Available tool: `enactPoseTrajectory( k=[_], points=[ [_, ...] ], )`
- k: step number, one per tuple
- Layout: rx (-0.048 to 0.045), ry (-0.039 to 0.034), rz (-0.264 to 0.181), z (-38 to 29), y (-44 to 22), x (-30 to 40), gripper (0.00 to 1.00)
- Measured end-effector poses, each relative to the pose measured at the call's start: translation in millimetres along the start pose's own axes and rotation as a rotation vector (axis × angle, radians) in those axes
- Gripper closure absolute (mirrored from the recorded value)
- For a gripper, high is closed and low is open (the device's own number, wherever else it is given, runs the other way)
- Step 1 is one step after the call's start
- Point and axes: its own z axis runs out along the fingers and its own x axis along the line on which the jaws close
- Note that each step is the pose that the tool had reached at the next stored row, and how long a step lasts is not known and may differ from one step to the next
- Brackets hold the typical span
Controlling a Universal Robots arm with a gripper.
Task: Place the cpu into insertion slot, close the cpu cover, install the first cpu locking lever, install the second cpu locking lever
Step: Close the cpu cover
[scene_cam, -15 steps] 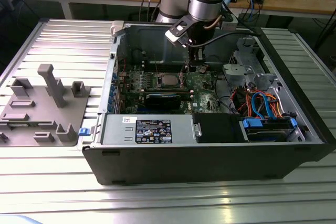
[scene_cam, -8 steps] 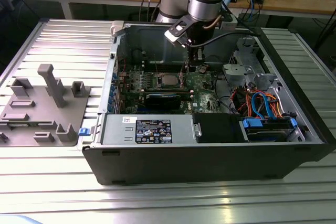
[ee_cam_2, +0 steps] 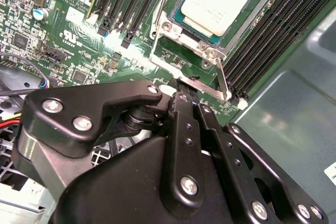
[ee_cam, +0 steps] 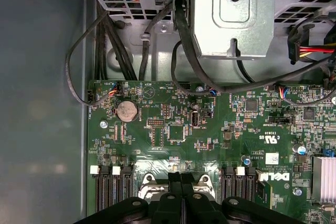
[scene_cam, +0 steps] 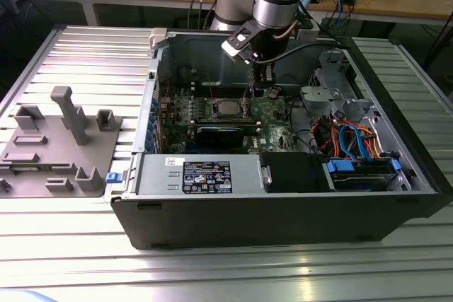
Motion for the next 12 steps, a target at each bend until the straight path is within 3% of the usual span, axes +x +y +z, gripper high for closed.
enactPoseTrajectory(
  k=[12],
  points=[
    [0.0000, 0.0000, 0.000, 0.0, -2.3, 0.1, 0.89]
  ],
)
